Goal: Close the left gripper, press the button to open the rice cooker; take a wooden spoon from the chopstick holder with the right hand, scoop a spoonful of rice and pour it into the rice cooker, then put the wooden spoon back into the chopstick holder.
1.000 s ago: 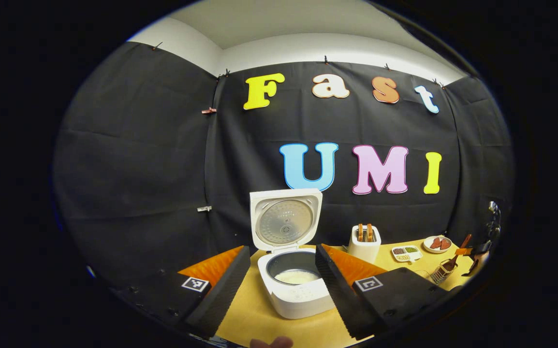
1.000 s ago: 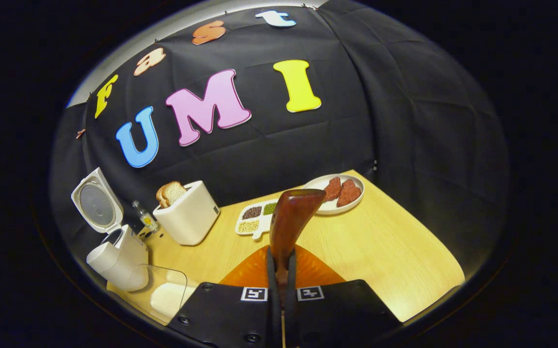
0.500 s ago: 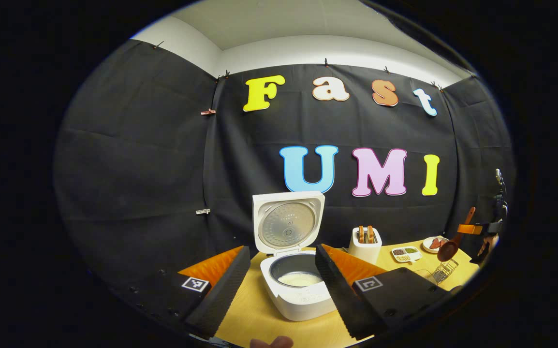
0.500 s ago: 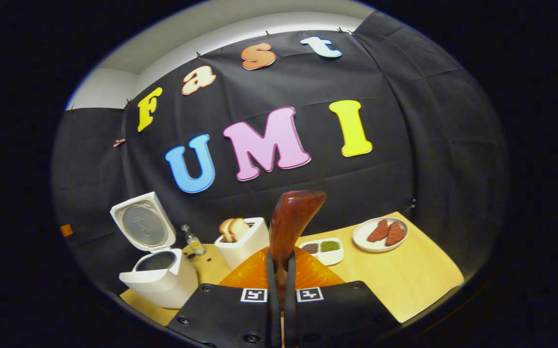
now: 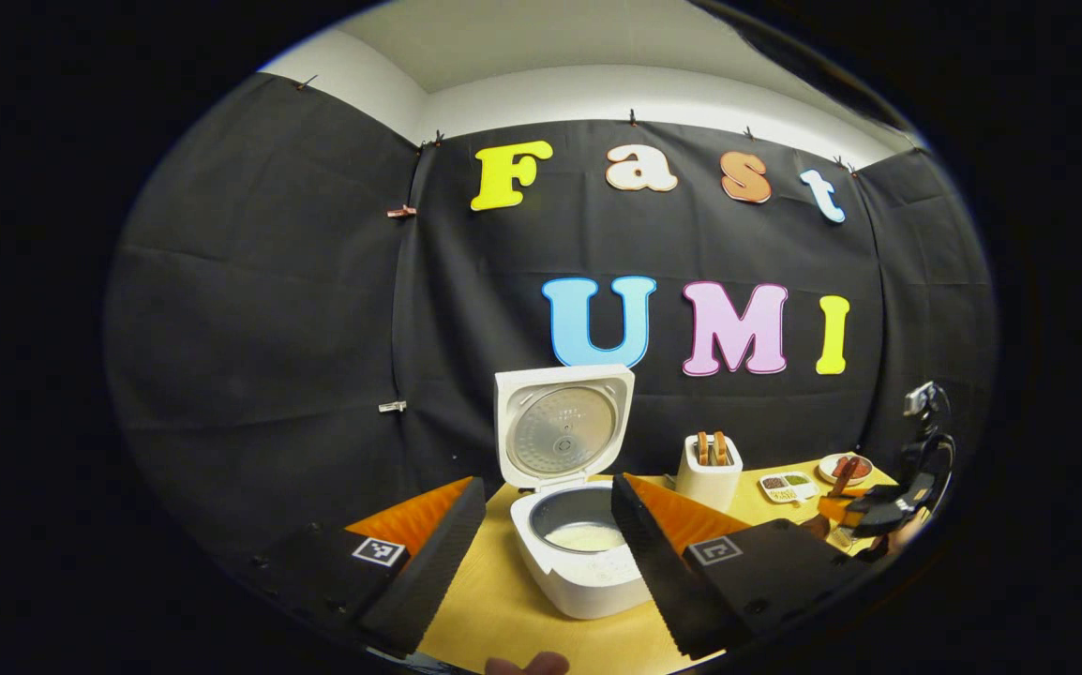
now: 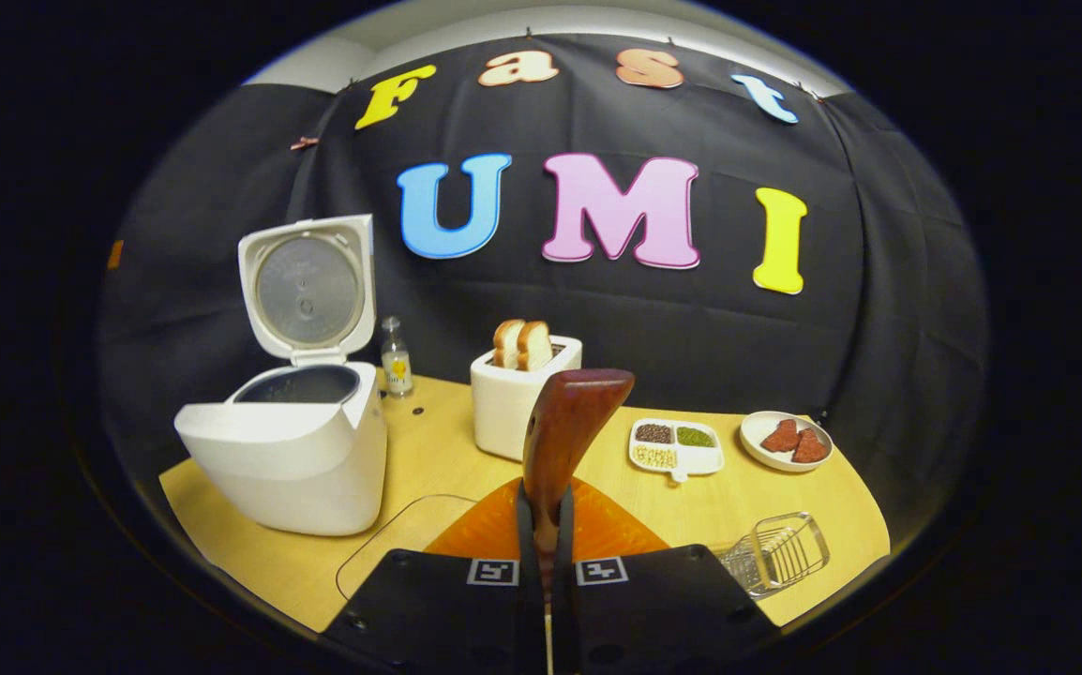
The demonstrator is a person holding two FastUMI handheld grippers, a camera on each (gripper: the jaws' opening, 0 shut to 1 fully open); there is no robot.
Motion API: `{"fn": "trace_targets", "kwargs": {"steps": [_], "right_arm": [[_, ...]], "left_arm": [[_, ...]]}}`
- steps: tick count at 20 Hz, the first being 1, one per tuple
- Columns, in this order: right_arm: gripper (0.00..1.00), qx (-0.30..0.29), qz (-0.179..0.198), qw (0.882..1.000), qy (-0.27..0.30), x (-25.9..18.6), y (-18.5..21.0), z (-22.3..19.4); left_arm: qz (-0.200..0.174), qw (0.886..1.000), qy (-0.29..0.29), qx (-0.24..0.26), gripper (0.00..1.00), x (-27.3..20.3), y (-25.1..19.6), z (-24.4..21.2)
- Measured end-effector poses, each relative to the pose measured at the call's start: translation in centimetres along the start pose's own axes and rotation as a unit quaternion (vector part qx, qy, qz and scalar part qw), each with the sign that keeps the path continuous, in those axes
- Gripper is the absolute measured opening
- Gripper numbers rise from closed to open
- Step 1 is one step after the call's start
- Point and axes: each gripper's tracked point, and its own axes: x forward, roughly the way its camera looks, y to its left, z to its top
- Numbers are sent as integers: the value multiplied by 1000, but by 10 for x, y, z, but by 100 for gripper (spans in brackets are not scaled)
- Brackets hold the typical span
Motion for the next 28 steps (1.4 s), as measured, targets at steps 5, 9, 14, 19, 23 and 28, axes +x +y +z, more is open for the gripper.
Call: {"fn": "trace_targets", "kwargs": {"steps": [5, 9, 14, 19, 23, 28], "right_arm": [[7, -13, -15, 1000, 25, 22, 18, -34], [7, 93, 0, 994, 49, 20, 42, -40], [8, 260, -20, 962, 83, 12, 33, -49], [7, 417, -32, 904, 93, 5, 1, -62], [7, 474, -46, 877, 66, -6, -23, -55], [7, 505, -45, 860, 49, -15, -41, -39]], "left_arm": [[3, 1000, 7, -4, 94, 4, 13, -7], [7, 1000, 12, -20, 94, 5, 21, -12], [12, 999, 13, -32, 94, 6, 26, -14], [13, 999, 8, -28, 94, 1, 29, -6], [13, 1000, 2, -16, 90, -4, 29, -1], [13, 1000, 1, -22, 94, -7, 27, 1]]}}
